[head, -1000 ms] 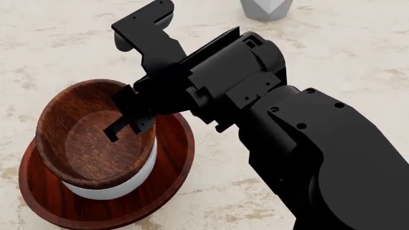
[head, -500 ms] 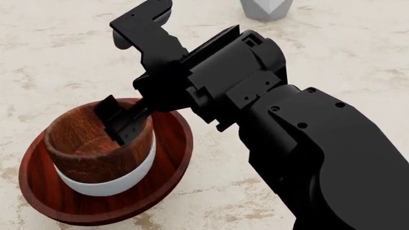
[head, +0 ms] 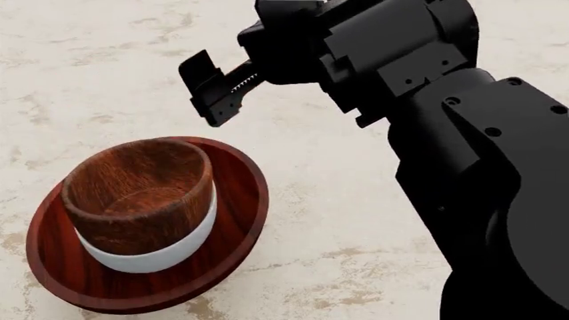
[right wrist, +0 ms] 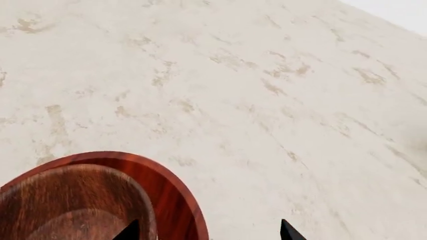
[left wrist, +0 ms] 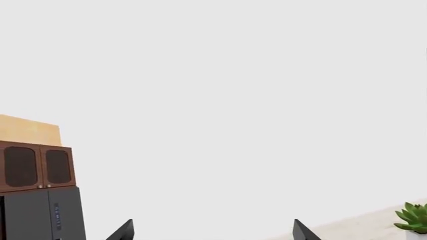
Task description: Stack the bowls from largest to smallest.
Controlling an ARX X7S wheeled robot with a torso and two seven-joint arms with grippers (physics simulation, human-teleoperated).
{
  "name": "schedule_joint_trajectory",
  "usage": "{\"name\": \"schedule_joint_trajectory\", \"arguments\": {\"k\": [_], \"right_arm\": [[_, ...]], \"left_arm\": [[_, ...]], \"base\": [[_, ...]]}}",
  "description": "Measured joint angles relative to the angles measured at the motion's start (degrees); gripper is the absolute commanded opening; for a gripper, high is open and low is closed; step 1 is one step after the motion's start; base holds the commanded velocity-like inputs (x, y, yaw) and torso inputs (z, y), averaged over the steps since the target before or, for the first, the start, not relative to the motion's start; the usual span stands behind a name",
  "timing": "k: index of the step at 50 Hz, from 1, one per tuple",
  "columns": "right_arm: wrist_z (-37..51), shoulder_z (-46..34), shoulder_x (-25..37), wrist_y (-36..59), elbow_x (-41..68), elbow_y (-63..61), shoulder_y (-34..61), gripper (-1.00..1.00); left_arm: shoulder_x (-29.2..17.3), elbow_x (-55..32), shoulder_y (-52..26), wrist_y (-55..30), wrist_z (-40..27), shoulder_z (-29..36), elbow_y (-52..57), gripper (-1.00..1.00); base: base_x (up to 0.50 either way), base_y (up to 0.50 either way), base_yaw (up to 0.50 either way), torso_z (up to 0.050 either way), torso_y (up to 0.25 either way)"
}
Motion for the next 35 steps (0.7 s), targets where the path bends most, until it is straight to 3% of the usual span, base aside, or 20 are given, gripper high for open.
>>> {"name": "schedule_joint_trajectory", "arguments": {"k": [16, 35], "right_arm": [[8.1, 3.4, 10.4, -0.2, 2.5, -8.0, 1.0, 1.0], [23.8, 9.1, 28.6, -0.7, 8.1, -29.8, -0.6, 1.0]], "left_arm": [[-1.5, -3.8, -4.4, -6.8, 0.1, -2.4, 3.8, 1.0], [-3.9, -9.5, -8.9, -15.3, 0.7, -8.6, 9.8, 1.0]], "base": [[0.0, 0.0, 0.0, 0.0, 0.0], [0.0, 0.0, 0.0, 0.0, 0.0]]}}
